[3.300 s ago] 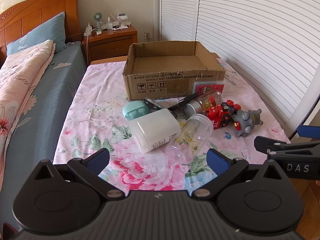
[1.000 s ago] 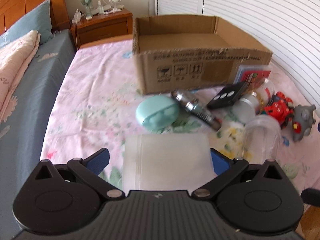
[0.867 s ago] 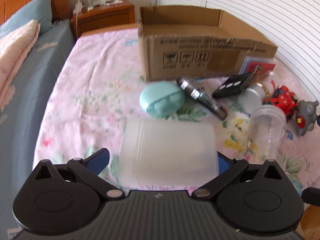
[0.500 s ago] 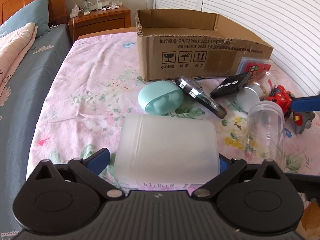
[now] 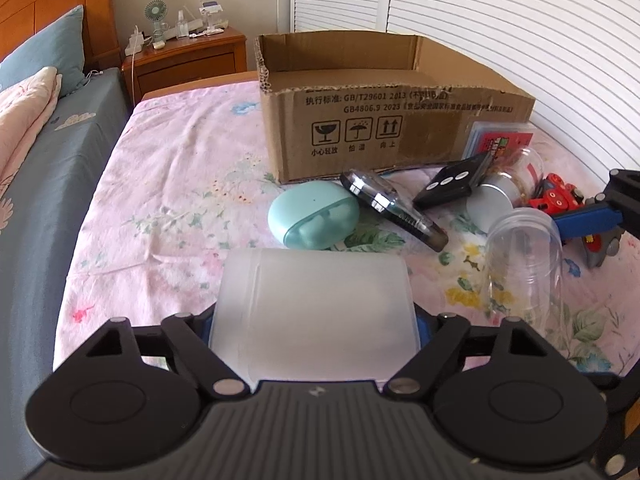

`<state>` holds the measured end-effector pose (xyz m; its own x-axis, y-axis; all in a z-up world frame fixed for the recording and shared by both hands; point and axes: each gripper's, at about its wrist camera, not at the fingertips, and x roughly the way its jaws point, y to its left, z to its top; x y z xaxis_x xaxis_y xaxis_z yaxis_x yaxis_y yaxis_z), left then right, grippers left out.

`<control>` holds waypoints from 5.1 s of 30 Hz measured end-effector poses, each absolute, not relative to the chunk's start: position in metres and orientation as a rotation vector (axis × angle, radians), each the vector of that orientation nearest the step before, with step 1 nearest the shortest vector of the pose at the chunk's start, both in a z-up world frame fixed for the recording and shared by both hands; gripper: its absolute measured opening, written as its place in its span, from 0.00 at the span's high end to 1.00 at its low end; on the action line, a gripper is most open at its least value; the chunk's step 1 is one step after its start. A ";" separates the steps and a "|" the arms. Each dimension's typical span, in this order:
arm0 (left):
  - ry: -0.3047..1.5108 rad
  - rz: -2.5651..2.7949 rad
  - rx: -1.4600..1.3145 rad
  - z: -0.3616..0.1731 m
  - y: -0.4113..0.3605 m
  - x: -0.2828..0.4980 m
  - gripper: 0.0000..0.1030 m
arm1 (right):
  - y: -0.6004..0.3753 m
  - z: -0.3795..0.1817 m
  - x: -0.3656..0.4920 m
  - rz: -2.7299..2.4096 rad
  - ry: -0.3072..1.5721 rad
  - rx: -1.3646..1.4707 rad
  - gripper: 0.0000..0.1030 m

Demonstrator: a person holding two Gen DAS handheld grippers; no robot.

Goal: Organize rigid objects
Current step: 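Grasp the white container with the left tool while the right grasps the clear jar, then carry the white container and clear jar into the box and release both, then move the left tool to the mint-green case and the right to the grey figure, then grasp the mint-green case with the left tool while the right grasps the grey figure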

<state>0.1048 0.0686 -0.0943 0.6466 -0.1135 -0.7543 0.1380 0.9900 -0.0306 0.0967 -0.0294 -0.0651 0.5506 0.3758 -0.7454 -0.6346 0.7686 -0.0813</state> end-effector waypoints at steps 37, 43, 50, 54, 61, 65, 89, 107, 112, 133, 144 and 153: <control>0.780 -0.155 0.156 0.015 0.037 0.249 0.20 | -0.088 0.040 0.186 0.449 0.730 -0.217 0.09; 0.798 -0.100 0.101 0.007 0.032 0.306 0.19 | -0.098 0.038 0.211 0.407 0.751 -0.185 0.09; 0.830 -0.066 0.061 -0.001 0.038 0.329 0.12 | -0.100 0.030 0.227 0.386 0.779 -0.171 0.09; 0.833 -0.100 0.068 0.003 0.042 0.315 0.12 | -0.099 0.028 0.235 0.382 0.796 -0.167 0.09; 0.780 -0.156 0.072 0.019 0.058 0.261 0.08 | -0.095 0.027 0.259 0.369 0.813 -0.162 0.09; 0.750 -0.174 0.081 0.022 0.067 0.230 0.05 | -0.089 0.026 0.283 0.350 0.826 -0.167 0.09; 0.857 -0.286 -0.060 -0.045 0.073 0.145 0.04 | -0.101 0.041 0.248 0.374 0.722 -0.081 0.00; 0.894 -0.186 0.096 -0.060 0.075 0.125 0.04 | -0.155 -0.039 0.106 0.255 0.825 -0.081 0.00; 0.947 -0.198 0.109 -0.079 0.072 0.132 0.04 | -0.159 -0.064 0.090 0.215 0.858 -0.085 0.00; 0.957 -0.324 0.152 -0.097 0.075 0.177 0.00 | -0.155 -0.091 0.086 0.199 0.852 -0.123 0.00; 0.916 -0.479 0.269 -0.093 0.063 0.191 0.07 | -0.154 -0.091 0.086 0.188 0.857 -0.119 0.00; 0.947 -0.549 0.266 -0.090 0.065 0.175 0.21 | -0.154 -0.091 0.088 0.199 0.862 -0.125 0.00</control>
